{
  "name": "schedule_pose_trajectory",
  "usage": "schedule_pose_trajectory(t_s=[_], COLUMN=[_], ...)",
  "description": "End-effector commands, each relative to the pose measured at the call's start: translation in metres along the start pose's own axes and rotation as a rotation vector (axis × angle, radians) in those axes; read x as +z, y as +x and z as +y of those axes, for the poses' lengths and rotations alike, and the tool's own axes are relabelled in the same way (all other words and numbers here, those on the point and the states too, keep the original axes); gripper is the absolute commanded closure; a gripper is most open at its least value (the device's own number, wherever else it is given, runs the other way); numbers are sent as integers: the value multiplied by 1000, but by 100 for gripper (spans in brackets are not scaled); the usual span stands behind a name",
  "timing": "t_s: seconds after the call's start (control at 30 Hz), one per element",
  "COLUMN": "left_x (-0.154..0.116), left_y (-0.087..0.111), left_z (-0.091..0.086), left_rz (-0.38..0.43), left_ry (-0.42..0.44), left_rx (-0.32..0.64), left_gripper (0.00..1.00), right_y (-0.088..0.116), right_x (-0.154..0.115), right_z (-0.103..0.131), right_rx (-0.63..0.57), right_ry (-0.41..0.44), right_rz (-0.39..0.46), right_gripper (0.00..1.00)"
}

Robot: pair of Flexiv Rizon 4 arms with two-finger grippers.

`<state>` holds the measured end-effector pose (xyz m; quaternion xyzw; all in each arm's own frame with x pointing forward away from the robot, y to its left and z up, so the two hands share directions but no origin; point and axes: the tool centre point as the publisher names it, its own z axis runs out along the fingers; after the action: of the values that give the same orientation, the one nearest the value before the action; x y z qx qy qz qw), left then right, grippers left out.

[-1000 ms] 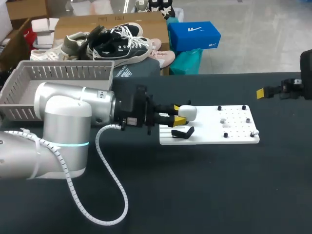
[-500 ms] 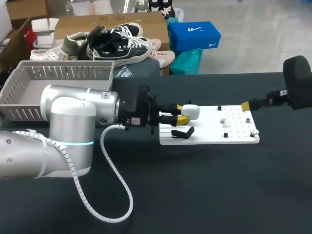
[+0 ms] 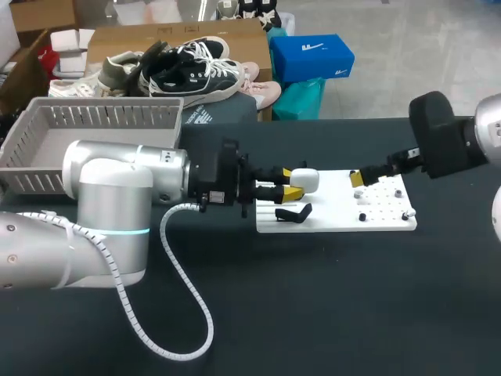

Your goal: Pick up each earbud case from the left stands, insert the matching earbuds, close the lid, and place the case in the box.

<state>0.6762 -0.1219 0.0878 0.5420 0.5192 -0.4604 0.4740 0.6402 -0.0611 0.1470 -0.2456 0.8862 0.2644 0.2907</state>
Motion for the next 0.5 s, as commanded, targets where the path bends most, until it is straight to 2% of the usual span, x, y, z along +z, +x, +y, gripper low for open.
schedule_pose_trajectory(t_s=[0.03, 0.5], left_x=[0, 2], left_y=[0, 2], left_z=[-2, 0], left_rz=[-1, -4], left_ry=[-8, -6], left_rx=[2, 20], left_gripper=[100, 100], right_y=[-3, 0], right_x=[4, 13], right_z=[10, 35], right_rx=[5, -11], right_ry=[-8, -44], right_rz=[22, 74], right_gripper=[0, 0])
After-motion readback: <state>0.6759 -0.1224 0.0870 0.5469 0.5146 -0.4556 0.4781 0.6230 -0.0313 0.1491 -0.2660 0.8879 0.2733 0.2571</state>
